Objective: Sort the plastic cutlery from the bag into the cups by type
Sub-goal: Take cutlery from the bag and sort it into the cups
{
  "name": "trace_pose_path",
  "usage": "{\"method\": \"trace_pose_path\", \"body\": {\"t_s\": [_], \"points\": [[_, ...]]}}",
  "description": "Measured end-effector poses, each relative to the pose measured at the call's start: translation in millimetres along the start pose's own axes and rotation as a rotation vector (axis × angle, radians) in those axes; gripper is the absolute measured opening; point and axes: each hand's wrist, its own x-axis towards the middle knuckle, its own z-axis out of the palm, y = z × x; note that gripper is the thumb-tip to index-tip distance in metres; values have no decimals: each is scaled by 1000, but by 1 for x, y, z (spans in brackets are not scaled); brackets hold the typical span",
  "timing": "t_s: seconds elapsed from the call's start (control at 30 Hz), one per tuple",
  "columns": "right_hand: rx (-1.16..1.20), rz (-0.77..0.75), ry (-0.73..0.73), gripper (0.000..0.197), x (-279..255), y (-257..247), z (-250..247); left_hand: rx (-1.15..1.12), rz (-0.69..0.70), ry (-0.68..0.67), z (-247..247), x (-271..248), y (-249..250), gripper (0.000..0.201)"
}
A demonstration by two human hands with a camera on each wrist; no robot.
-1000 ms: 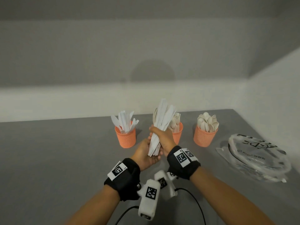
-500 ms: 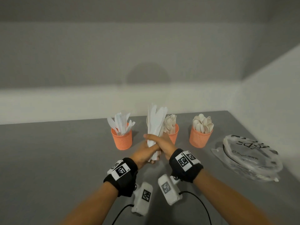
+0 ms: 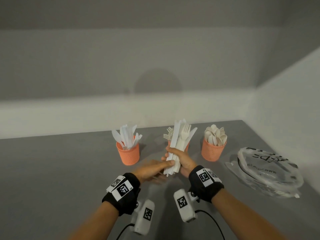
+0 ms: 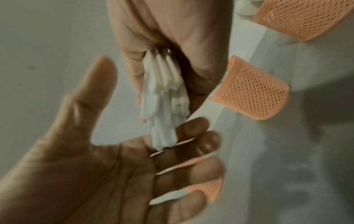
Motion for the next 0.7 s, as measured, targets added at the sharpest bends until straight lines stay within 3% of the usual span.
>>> {"method": "trace_pose_path", "body": {"t_s": [0.07,0.17,0.33,0.53,0.7], "points": [[-49,-9,14,11,2,1,-5,9,68,214,-9,4,-1,46],[-135,53,-17,7,1,6,-7,-98,204,453,-20,13,0,26],[-149,62,-116,29,-2,16,-1,-31,250,488,-13,22,4,28],[-156,72,-167,36,-2,17,1,-86,237,541,-6,36,-3,23],[-96,78,-105,36,4,17,-5,-38,216,480,-11,44,-4,26]]}}
